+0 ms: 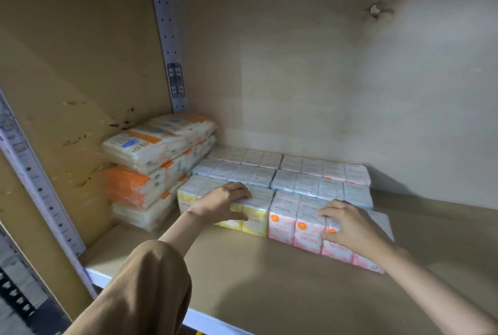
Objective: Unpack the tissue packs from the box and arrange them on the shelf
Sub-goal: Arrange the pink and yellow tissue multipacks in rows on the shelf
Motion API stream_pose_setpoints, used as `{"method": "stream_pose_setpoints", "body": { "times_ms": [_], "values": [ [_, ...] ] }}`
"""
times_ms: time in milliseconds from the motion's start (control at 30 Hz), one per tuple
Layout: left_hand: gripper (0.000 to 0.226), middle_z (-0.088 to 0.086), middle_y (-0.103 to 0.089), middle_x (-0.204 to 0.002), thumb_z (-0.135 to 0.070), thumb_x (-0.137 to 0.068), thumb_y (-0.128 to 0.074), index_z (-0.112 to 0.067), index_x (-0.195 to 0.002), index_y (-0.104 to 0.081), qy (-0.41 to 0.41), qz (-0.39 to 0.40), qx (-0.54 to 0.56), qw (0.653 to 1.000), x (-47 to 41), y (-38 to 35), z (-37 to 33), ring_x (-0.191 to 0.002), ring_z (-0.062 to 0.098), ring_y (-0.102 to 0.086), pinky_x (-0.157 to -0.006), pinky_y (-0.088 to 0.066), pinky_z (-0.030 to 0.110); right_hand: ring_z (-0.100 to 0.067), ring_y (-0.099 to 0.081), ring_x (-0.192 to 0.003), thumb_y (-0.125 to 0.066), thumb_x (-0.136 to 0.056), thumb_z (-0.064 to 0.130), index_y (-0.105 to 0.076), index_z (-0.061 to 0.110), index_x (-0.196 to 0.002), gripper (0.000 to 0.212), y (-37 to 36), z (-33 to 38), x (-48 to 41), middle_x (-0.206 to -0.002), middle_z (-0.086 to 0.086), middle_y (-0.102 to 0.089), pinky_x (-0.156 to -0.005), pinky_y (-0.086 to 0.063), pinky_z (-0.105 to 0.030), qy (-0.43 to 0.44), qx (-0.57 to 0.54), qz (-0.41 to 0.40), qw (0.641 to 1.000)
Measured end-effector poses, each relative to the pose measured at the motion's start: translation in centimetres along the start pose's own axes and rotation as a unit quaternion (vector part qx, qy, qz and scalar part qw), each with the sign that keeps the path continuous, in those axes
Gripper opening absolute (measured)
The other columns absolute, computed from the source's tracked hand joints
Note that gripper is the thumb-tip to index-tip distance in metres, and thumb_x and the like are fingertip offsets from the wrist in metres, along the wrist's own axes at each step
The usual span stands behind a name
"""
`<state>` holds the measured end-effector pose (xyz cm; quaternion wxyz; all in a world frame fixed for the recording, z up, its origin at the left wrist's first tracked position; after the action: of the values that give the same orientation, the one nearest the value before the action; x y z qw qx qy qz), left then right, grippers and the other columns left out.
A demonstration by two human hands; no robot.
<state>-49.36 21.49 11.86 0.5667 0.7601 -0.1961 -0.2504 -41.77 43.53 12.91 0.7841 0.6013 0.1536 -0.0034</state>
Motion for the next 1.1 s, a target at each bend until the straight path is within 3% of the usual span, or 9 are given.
{"method": "stream_pose_setpoints", "body": {
  "times_ms": [200, 400, 567, 700, 800, 933, 1033, 1100],
  "values": [
    [0.055, 0.005, -0.049, -0.138, -0.028, -0.081, -0.072, -0.01, -0.129, -0.054, 0.039, -0.003, -0.017, 0.999, 0.3, 0.2, 1.5, -0.128, 0.018, -0.047, -0.104, -0.034, 0.021, -0.017, -0.052, -0.117, -0.064, -0.081, 0.022, -0.06, 0.014, -0.118, 0.038, -0.7, 1.5, -0.9, -0.125, 0.0, -0.058, -0.093, -0.04, -0.024, 0.005, 0.005, -0.005, 1.0],
    [0.056, 0.001, -0.04, -0.145, -0.025, -0.087, -0.064, -0.014, -0.138, -0.044, 0.055, 0.022, -0.06, 0.996, 1.0, 0.7, 0.0, -0.134, 0.017, -0.04, -0.105, -0.034, 0.026, -0.018, -0.048, -0.118, -0.064, -0.081, 0.026, -0.054, 0.015, -0.121, 0.043, -0.5, 2.2, -0.9, -0.125, -0.002, -0.053, -0.091, -0.04, -0.027, -0.008, 0.049, 0.049, 0.998],
    [0.045, 0.001, -0.047, -0.141, -0.018, -0.091, -0.057, -0.014, -0.134, -0.048, 0.105, -0.014, -0.037, 0.994, 6.0, 2.5, -1.1, -0.127, 0.02, -0.047, -0.1, -0.039, 0.029, -0.021, -0.055, -0.109, -0.064, -0.081, 0.026, -0.062, 0.012, -0.113, 0.035, -0.1, 8.2, 0.5, -0.117, -0.005, -0.062, -0.084, -0.041, -0.028, 0.038, -0.019, 0.03, 0.999],
    [0.039, 0.002, -0.053, -0.135, -0.025, -0.091, -0.057, -0.014, -0.129, -0.053, 0.17, 0.01, -0.03, 0.985, 14.3, 1.0, -0.9, -0.121, 0.023, -0.052, -0.096, -0.042, 0.032, -0.01, -0.049, -0.087, -0.066, -0.08, 0.025, -0.065, 0.013, -0.11, 0.033, -3.3, 15.7, 3.1, -0.111, -0.004, -0.065, -0.076, -0.035, -0.021, 0.122, -0.097, 0.102, 0.982],
    [0.034, 0.004, -0.056, -0.13, -0.022, -0.091, -0.056, -0.012, -0.124, -0.057, 0.23, 0.027, -0.004, 0.973, 21.7, -0.8, -0.5, -0.117, 0.023, -0.055, -0.094, -0.044, 0.033, -0.012, -0.052, -0.087, -0.067, -0.079, 0.026, -0.066, 0.013, -0.108, 0.032, -6.4, 21.1, 5.5, -0.107, -0.004, -0.066, -0.077, -0.04, -0.025, 0.181, -0.119, 0.163, 0.962],
    [0.036, 0.0, -0.057, -0.13, -0.023, -0.089, -0.059, -0.017, -0.124, -0.058, 0.321, 0.052, 0.024, 0.945, 31.9, -3.8, 0.5, -0.117, 0.02, -0.057, -0.099, -0.046, 0.031, -0.014, -0.051, -0.086, -0.067, -0.078, 0.027, -0.066, 0.015, -0.107, 0.031, -11.2, 27.2, 8.8, -0.093, 0.0, -0.061, -0.074, -0.034, -0.02, 0.23, -0.133, 0.242, 0.933],
    [0.036, -0.001, -0.058, -0.126, -0.023, -0.086, -0.061, -0.021, -0.122, -0.058, 0.381, 0.084, 0.032, 0.92, 38.4, -6.3, 1.9, -0.116, 0.02, -0.057, -0.1, -0.048, 0.033, -0.01, -0.053, -0.084, -0.067, -0.079, 0.027, -0.066, 0.013, -0.108, 0.031, -15.3, 30.6, 10.7, -0.092, 0.001, -0.062, -0.066, -0.04, -0.014, 0.243, -0.15, 0.307, 0.908],
    [0.033, 0.002, -0.06, -0.122, -0.025, -0.087, -0.06, -0.019, -0.119, -0.059, 0.417, 0.107, 0.033, 0.902, 41.8, -8.1, 3.2, -0.115, 0.022, -0.057, -0.097, -0.047, 0.033, -0.012, -0.057, -0.091, -0.065, -0.081, 0.027, -0.064, 0.013, -0.111, 0.033, -18.3, 32.4, 11.5, -0.101, -0.002, -0.065, -0.074, -0.047, -0.016, 0.239, -0.146, 0.349, 0.894]
  ]
}}
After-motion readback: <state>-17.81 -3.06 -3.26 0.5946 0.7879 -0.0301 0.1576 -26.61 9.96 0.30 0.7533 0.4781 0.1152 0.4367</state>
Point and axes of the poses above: each hand's wrist, its own x-axis away from the middle knuckle, its own y-axis out of the back of the hand, z = x × y, the point moved 7 cm from there along -x, towards the middle knuckle
